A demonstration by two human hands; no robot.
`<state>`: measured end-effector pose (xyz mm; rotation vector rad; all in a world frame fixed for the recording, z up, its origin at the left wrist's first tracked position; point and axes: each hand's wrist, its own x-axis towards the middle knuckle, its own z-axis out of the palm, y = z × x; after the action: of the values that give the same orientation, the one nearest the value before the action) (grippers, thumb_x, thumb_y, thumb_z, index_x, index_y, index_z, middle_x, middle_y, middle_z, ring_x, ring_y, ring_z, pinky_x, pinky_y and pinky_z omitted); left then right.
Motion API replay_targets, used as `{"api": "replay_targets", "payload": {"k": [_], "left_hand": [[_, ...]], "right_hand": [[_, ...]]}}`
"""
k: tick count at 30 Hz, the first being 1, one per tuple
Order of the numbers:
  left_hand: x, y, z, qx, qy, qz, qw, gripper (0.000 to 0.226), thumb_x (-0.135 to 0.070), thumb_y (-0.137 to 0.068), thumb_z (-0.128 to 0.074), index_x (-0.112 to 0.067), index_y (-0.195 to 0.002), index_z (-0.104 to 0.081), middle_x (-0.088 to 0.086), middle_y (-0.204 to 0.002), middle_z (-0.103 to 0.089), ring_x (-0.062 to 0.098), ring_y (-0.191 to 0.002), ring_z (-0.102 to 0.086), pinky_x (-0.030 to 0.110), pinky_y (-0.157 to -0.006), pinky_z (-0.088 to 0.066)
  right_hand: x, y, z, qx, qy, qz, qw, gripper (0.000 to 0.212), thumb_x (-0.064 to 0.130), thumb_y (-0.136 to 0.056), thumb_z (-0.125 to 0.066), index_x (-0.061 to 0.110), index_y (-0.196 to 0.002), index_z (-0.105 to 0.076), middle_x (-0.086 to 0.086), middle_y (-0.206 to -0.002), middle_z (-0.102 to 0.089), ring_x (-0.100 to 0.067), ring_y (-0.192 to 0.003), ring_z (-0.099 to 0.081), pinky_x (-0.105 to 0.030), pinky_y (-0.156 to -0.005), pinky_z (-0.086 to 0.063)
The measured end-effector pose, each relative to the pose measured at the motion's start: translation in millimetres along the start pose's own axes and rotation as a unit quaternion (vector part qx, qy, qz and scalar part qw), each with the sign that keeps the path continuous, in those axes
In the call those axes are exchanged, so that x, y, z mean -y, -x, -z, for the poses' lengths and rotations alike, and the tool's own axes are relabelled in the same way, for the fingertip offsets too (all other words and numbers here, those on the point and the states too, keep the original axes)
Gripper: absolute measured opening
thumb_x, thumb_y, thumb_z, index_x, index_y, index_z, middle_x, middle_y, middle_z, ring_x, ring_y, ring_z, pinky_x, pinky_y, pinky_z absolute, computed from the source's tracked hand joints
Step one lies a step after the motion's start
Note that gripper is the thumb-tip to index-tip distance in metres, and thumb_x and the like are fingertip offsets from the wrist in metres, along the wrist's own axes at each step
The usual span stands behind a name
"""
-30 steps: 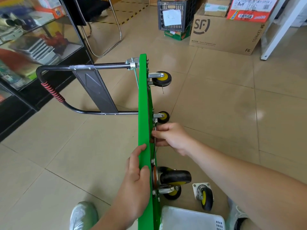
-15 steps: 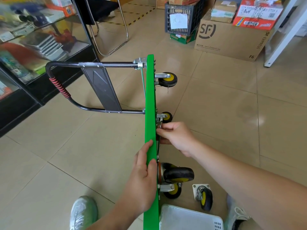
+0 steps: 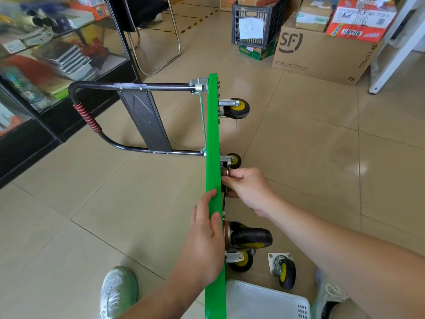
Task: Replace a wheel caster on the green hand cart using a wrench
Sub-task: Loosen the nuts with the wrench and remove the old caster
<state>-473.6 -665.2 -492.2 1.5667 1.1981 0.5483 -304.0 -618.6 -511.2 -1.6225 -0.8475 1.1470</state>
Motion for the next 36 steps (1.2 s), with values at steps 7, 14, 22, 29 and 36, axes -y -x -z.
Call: {"api": "replay_targets", "payload": {"k": [7, 14, 22, 29, 36], "left_hand": [[1, -2, -2, -0.002, 0.003, -0.013, 1.0, 0.043, -0.025, -0.111, -0.032, -0.042, -0.15, -0.028, -0.003, -0.145, -0.045, 0.009, -0.11, -0.059, 0.022, -0.095, -0.045], [-1, -2, -2, -0.007, -0.005, -0.014, 1.0, 0.043, -0.023, -0.111, -0.032, -0.04, -0.15, -0.03, 0.0, -0.143, -0.047, 0.004, -0.104, -0.06, 0.018, -0.09, -0.049], [-3, -1, -1, -0.009, 0.001, -0.005, 1.0, 0.043, -0.021, -0.111, -0.033, -0.041, -0.149, -0.031, -0.001, -0.141, -0.048, -0.008, -0.082, -0.059, 0.004, -0.068, -0.043], [-1, -1, -1, -0.007, 0.002, 0.0, 1.0, 0.044, -0.025, -0.11, -0.033, -0.046, -0.149, -0.03, 0.0, -0.14, -0.05, 0.004, -0.095, -0.061, 0.016, -0.082, -0.047], [-2, -1, -1, -0.002, -0.014, -0.005, 1.0, 0.044, -0.026, -0.111, -0.033, -0.045, -0.151, -0.029, -0.004, -0.146, -0.047, 0.013, -0.123, -0.055, 0.036, -0.111, -0.042]], "right_hand": [[6, 26, 1, -0.019, -0.017, 0.049, 0.999, 0.025, 0.001, -0.093, -0.067, 0.023, -0.097, -0.077, 0.011, -0.093, -0.078, -0.001, -0.09, -0.072, -0.017, -0.084, -0.057], [10, 39, -1, -0.017, 0.046, 0.088, 0.995, 0.026, 0.007, -0.095, -0.066, 0.027, -0.108, -0.075, 0.017, -0.099, -0.075, 0.003, -0.096, -0.07, -0.022, -0.096, -0.053], [1, 68, 2, -0.029, 0.061, 0.129, 0.989, 0.019, 0.01, -0.09, -0.072, 0.028, -0.093, -0.078, 0.013, -0.093, -0.078, -0.002, -0.092, -0.071, -0.032, -0.096, -0.056], [7, 63, 9, -0.019, 0.046, 0.132, 0.99, 0.03, 0.005, -0.086, -0.075, 0.035, -0.082, -0.076, 0.017, -0.091, -0.077, -0.002, -0.094, -0.072, -0.027, -0.094, -0.055], [17, 47, 10, 0.005, 0.061, 0.152, 0.987, 0.024, 0.003, -0.086, -0.074, 0.026, -0.089, -0.078, 0.015, -0.094, -0.077, -0.001, -0.094, -0.072, -0.022, -0.091, -0.056]]}}
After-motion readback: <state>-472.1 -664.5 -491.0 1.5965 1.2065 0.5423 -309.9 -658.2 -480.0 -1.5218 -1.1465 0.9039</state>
